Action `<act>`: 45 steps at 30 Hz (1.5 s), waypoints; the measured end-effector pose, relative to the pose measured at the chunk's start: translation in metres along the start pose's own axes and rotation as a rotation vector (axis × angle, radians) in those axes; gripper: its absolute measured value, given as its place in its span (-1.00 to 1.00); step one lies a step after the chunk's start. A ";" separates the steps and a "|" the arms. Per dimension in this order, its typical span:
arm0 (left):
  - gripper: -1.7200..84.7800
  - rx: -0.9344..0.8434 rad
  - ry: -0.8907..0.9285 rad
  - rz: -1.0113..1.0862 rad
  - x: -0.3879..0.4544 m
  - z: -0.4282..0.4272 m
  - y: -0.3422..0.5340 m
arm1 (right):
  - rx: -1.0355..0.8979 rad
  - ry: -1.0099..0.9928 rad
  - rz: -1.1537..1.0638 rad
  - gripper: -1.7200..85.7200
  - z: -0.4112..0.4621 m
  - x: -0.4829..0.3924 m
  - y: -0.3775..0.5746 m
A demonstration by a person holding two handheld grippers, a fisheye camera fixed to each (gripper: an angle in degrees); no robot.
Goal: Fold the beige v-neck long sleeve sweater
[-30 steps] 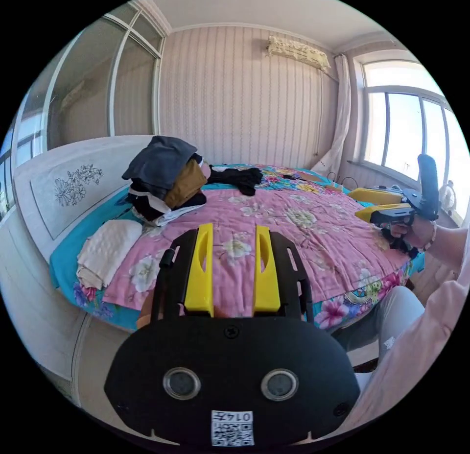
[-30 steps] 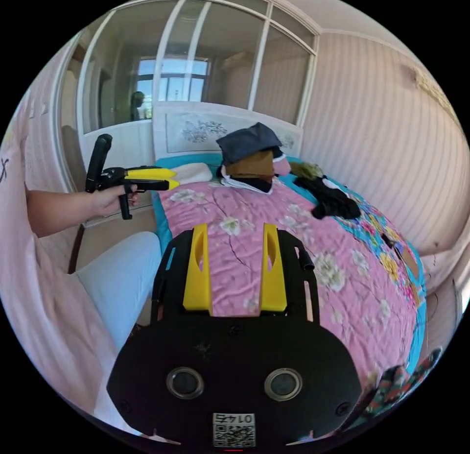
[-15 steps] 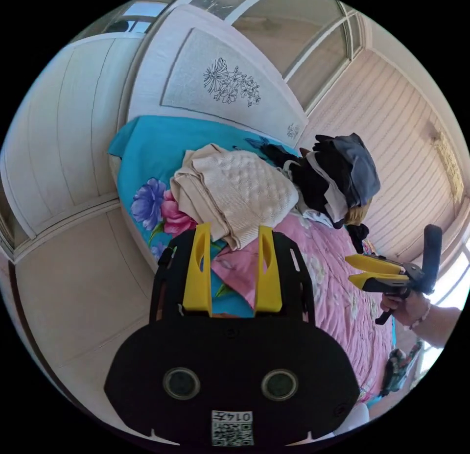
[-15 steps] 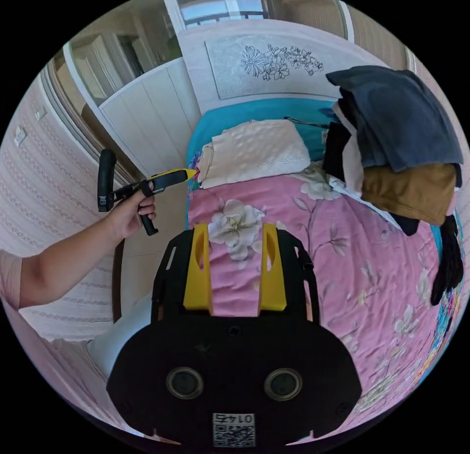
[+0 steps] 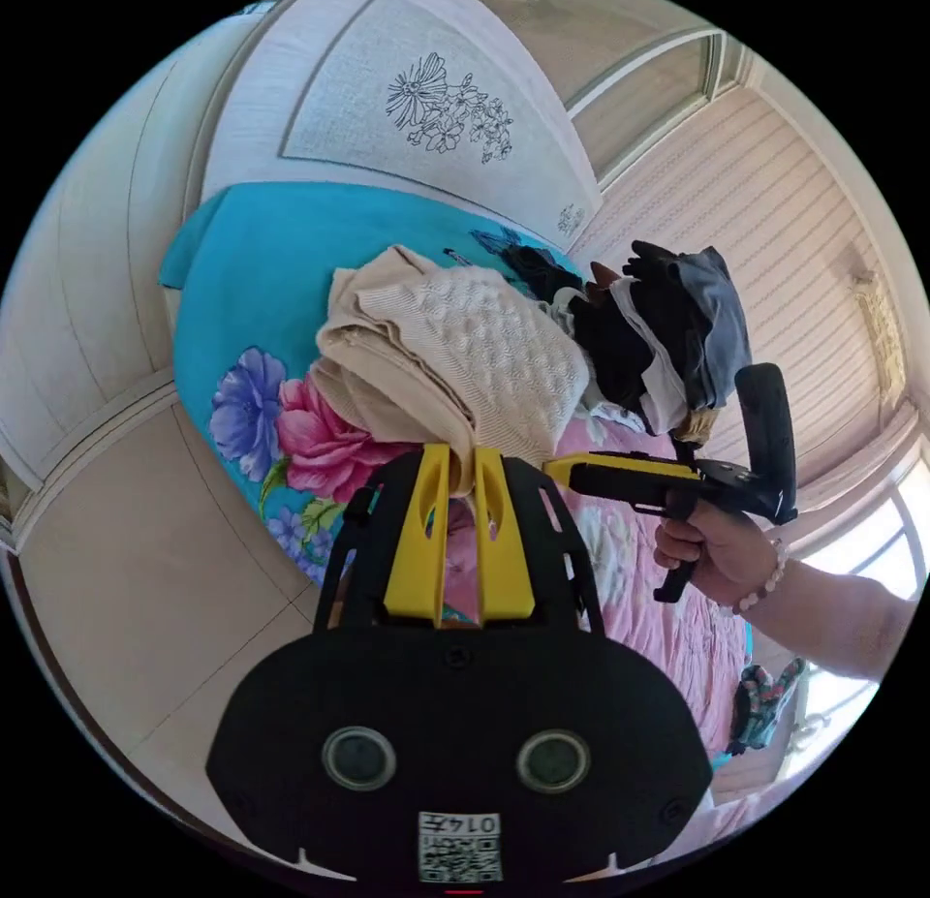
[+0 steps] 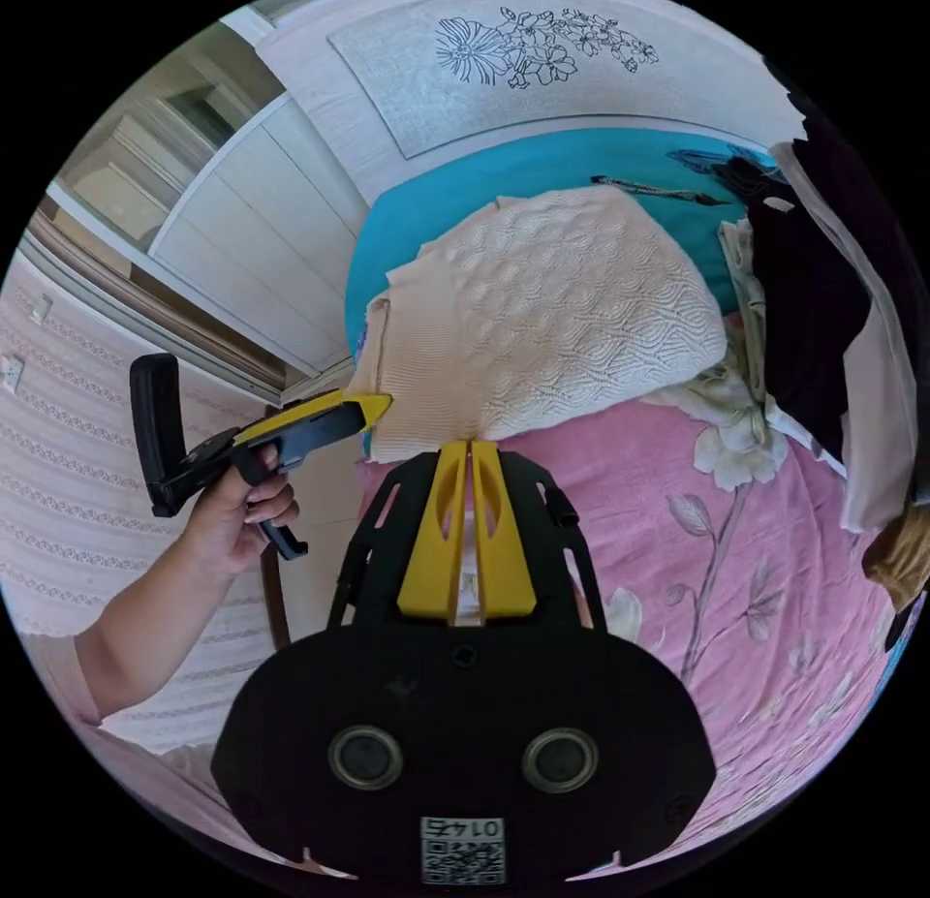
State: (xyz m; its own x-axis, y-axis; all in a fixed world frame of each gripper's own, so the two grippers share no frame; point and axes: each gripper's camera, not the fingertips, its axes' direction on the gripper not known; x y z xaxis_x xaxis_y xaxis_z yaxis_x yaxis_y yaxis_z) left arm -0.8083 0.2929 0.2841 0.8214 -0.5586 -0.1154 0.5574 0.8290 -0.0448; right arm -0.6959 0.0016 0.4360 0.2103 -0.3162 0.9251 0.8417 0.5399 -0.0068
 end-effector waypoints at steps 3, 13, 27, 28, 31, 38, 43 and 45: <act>-0.86 0.040 0.078 0.097 0.036 -0.014 -0.014 | 0.074 0.023 -0.018 -0.96 -0.037 0.003 0.013; -0.88 -0.138 0.600 0.501 0.240 -0.005 0.076 | 0.252 0.185 0.126 -0.97 -0.221 0.021 0.242; -0.93 -0.647 0.571 0.553 0.306 0.037 0.191 | 0.031 0.526 0.366 -0.92 -0.182 -0.070 0.456; -0.93 -0.603 0.524 0.532 0.297 0.029 0.180 | 0.055 0.494 0.363 -0.86 -0.183 -0.076 0.452; -0.84 -0.413 0.229 0.498 0.266 0.018 0.157 | 0.033 0.281 0.264 -0.61 -0.167 -0.089 0.440; -0.70 -0.467 0.156 0.213 0.230 0.069 0.118 | -0.121 0.338 0.232 -0.48 -0.113 -0.100 0.425; -0.80 -0.618 0.189 0.189 0.254 0.105 0.112 | -0.162 0.563 0.154 -0.72 -0.105 -0.101 0.448; -0.83 -0.623 0.188 0.205 0.262 0.100 0.107 | -0.145 0.513 0.164 -0.80 -0.120 -0.097 0.462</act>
State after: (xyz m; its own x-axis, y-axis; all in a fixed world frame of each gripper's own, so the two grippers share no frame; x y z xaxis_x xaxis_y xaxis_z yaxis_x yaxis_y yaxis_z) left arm -0.5216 0.2325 0.3487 0.8367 -0.4207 -0.3505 0.1727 0.8102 -0.5601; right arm -0.2680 0.1878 0.2974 0.5290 -0.5961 0.6041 0.8297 0.5127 -0.2207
